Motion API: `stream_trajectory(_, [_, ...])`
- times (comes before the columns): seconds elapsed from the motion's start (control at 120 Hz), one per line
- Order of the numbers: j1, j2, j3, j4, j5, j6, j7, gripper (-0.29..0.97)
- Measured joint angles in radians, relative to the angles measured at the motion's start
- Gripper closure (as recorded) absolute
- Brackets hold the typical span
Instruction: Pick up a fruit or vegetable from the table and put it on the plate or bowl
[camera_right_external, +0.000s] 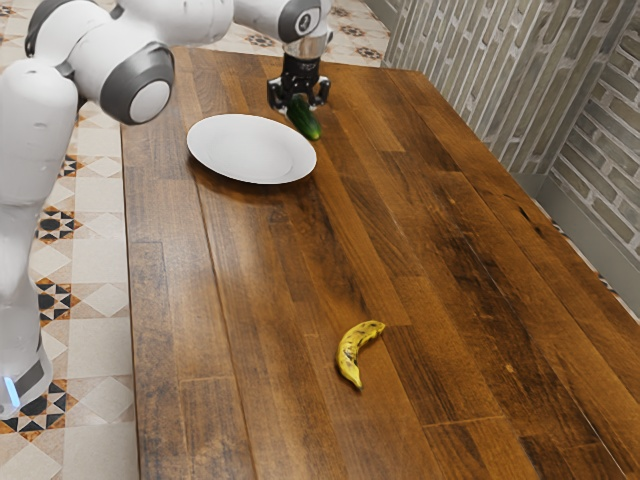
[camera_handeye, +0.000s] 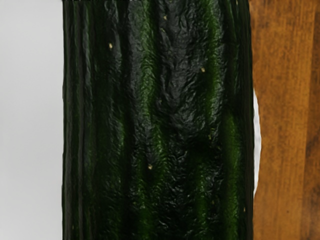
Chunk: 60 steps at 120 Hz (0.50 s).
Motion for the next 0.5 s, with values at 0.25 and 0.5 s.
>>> stream_trajectory(0.25, [0.027, -0.001, 0.000, -0.007, -0.029, -0.007, 0.009, 0.49])
stream_trajectory(0.5, [0.029, -0.002, -0.003, -0.009, -0.037, -0.007, 0.014, 0.11])
